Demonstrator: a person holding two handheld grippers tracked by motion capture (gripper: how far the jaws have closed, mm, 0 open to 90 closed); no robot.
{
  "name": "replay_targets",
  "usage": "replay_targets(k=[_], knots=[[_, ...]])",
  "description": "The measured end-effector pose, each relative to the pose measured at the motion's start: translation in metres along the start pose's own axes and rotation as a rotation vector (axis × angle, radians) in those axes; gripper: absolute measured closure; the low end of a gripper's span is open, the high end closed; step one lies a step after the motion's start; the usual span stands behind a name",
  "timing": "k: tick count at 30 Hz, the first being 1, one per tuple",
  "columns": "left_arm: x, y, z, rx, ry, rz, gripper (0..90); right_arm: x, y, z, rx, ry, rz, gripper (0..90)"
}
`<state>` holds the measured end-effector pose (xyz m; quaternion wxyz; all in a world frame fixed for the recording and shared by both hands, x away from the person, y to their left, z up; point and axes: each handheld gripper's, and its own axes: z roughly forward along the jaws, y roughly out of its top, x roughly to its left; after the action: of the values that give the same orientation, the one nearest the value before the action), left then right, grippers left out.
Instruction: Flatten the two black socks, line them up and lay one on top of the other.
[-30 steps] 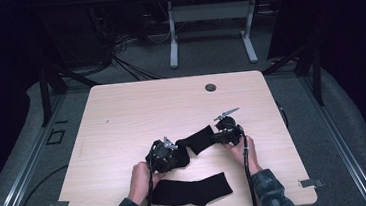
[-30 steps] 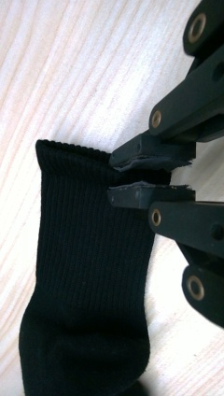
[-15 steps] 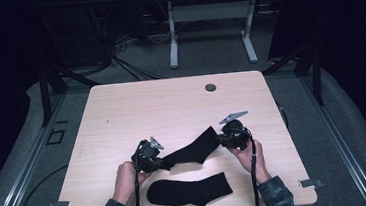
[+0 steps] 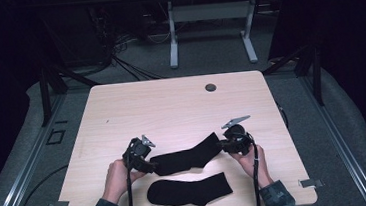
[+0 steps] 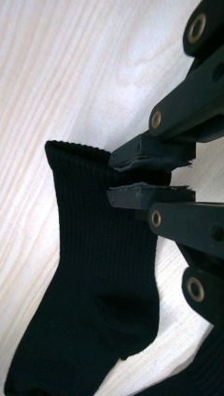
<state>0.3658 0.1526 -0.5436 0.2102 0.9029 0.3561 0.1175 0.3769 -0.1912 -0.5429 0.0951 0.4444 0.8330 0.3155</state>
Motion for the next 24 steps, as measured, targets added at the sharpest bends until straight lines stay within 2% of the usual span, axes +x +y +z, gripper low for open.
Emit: replay_targets(k=[1, 2, 3, 4, 5, 8, 11, 12, 13, 19, 24], knots=[[0.004, -0.004, -0.006, -0.030, 0.017, -0.044, 37.6, 0.000, -0.002, 0.000, -0.003, 0.001, 0.005, 80.6], [0.004, -0.004, -0.006, -0.030, 0.017, -0.044, 37.2, 0.000, -0.002, 0.000, -0.003, 0.001, 0.005, 80.6], [0.006, -0.005, -0.009, -0.046, 0.026, -0.070, 36.7, 0.001, -0.004, 0.000, -0.016, 0.003, 0.010, 80.6], [0.006, -0.008, -0.013, -0.092, 0.042, -0.110, 35.4, 0.000, -0.004, 0.000, -0.011, 0.009, 0.007, 80.6], [0.006, -0.008, -0.013, -0.092, 0.042, -0.110, 33.9, 0.000, -0.004, 0.000, -0.011, 0.009, 0.007, 80.6], [0.001, -0.007, -0.013, -0.132, 0.026, -0.134, 31.4, 0.002, -0.006, 0.001, -0.011, 0.020, 0.013, 80.6], [-0.008, -0.003, -0.001, -0.109, 0.000, -0.117, 28.0, 0.006, -0.009, 0.003, -0.008, 0.020, 0.009, 80.4], [-0.008, -0.003, -0.001, -0.109, 0.000, -0.117, 27.7, 0.007, -0.010, 0.003, -0.005, 0.026, 0.013, 80.4], [-0.012, -0.003, 0.007, -0.077, 0.014, -0.100, 27.3, 0.007, -0.011, 0.003, -0.011, 0.026, 0.013, 80.4], [-0.011, -0.008, 0.014, -0.046, 0.028, -0.090, 27.5, 0.007, -0.017, 0.002, -0.001, 0.025, 0.018, 80.4], [-0.006, -0.013, 0.015, -0.038, 0.011, -0.085, 27.7, 0.003, -0.024, 0.000, 0.009, 0.025, 0.033, 80.4]])
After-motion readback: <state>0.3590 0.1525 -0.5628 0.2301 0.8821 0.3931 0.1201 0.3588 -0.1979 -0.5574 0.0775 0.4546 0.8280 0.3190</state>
